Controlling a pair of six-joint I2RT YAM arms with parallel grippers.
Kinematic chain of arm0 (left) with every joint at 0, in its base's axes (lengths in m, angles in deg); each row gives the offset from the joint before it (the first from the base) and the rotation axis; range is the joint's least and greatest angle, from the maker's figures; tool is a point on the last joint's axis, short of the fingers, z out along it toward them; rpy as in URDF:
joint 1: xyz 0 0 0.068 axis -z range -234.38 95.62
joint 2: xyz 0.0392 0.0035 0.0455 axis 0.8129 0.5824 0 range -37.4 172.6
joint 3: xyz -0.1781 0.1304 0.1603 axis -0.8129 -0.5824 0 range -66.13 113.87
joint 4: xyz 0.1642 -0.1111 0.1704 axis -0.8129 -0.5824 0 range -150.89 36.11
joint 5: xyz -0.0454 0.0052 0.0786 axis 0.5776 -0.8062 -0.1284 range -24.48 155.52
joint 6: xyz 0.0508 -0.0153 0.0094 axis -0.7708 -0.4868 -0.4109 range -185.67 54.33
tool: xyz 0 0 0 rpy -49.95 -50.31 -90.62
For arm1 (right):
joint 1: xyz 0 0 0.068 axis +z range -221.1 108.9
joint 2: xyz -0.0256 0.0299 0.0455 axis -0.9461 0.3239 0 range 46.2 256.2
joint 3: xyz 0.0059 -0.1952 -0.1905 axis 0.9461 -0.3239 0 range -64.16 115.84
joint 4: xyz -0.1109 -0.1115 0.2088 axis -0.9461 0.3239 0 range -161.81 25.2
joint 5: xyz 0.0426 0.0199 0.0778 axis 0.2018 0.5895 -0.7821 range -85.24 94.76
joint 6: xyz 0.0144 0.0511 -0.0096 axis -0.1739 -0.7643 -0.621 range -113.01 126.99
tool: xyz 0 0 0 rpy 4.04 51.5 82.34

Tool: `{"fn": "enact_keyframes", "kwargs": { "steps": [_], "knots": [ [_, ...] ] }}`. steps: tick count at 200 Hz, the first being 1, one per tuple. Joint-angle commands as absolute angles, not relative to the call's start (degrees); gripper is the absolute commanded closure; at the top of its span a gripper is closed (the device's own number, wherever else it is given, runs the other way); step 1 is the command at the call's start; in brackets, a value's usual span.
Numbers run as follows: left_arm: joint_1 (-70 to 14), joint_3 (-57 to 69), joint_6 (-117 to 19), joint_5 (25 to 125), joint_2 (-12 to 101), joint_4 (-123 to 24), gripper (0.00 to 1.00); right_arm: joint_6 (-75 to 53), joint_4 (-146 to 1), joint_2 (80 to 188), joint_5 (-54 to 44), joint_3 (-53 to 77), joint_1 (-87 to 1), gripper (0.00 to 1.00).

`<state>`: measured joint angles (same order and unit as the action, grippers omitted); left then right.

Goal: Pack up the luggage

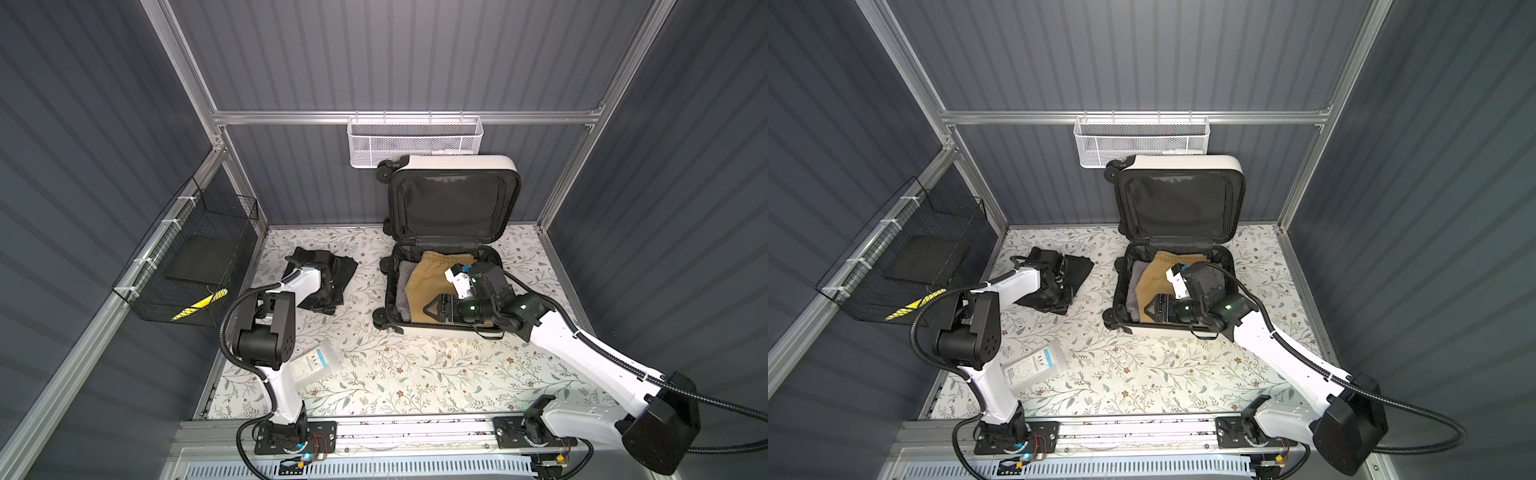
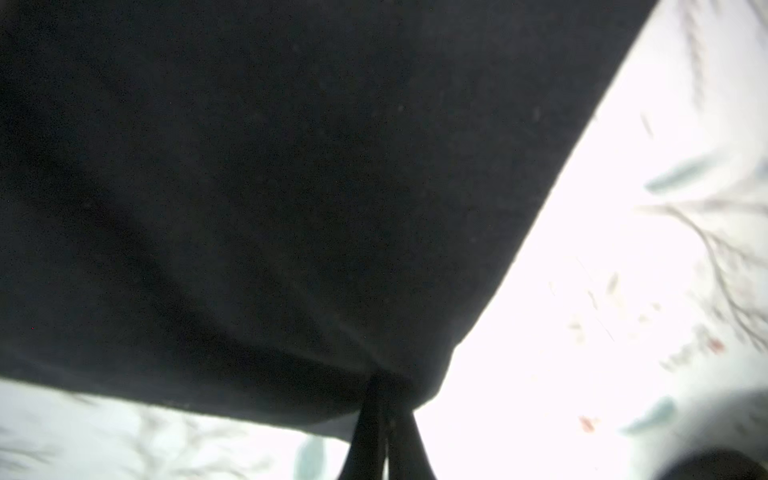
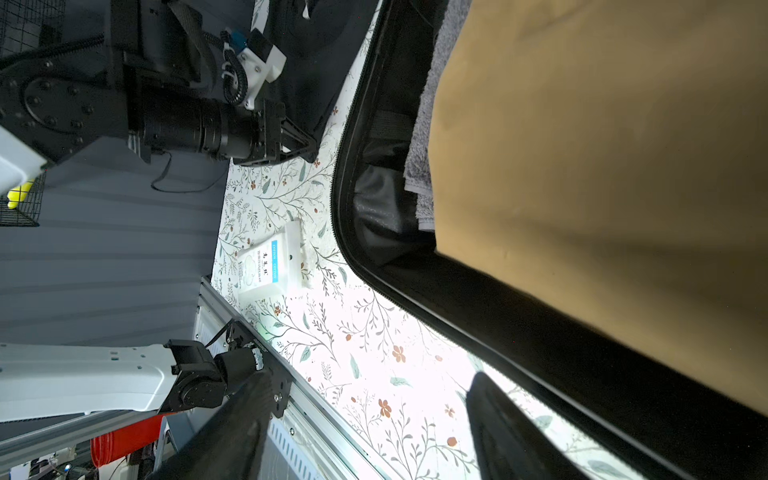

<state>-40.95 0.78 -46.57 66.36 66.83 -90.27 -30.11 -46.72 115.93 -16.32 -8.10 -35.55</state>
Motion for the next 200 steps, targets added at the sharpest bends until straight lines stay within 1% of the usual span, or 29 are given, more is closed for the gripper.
{"fn": "enact_keyframes", "kwargs": {
  "steps": [1,22,25,31,39,62,75,86,100,131,158,200],
  "knots": [
    [-35.7,-3.8,-36.9,71.9,62.0,-86.7,1.00,-30.3,-47.7,117.1,-17.3,-7.8,-35.5,0.24],
    [-33.0,-6.1,-31.6,73.5,58.9,-82.7,1.00,-30.5,-48.0,118.0,-17.9,-7.6,-35.5,0.24],
    [-32.9,-6.0,-31.3,73.4,58.6,-82.6,0.98,-30.5,-48.1,118.2,-17.9,-7.5,-35.5,0.24],
    [-32.8,-5.4,-31.3,73.3,58.1,-82.8,0.91,-30.5,-48.1,118.3,-18.1,-7.4,-35.4,0.24],
    [-32.8,-4.0,-32.1,71.9,57.6,-84.2,0.77,-30.6,-48.1,118.7,-18.3,-7.1,-35.4,0.24],
    [-32.9,1.5,-36.5,65.7,56.3,-90.7,0.42,-30.6,-48.1,119.9,-18.4,-6.0,-34.3,0.25],
    [-33.5,3.3,-38.5,63.2,55.3,-93.0,0.29,-30.7,-47.9,120.7,-18.1,-5.0,-33.3,0.25],
    [-34.9,3.8,-39.6,62.4,54.3,-93.9,0.22,-30.7,-47.6,121.4,-17.7,-4.0,-32.2,0.25],
    [-37.8,3.4,-40.9,62.4,52.9,-94.1,0.17,-30.7,-47.4,122.5,-16.9,-2.7,-30.6,0.25],
    [-45.3,3.6,-45.5,62.9,52.5,-94.4,0.13,-32.3,-48.1,125.2,-15.1,-1.0,-26.8,0.25],
    [-48.1,6.7,-49.9,60.7,55.0,-95.2,0.10,-35.1,-49.2,127.9,-10.5,-0.1,-22.3,0.25],
    [-51.7,10.7,-53.4,58.1,60.4,-95.0,0.06,-41.8,-56.1,132.3,-5.3,0.1,-16.4,0.24]
  ]
}}
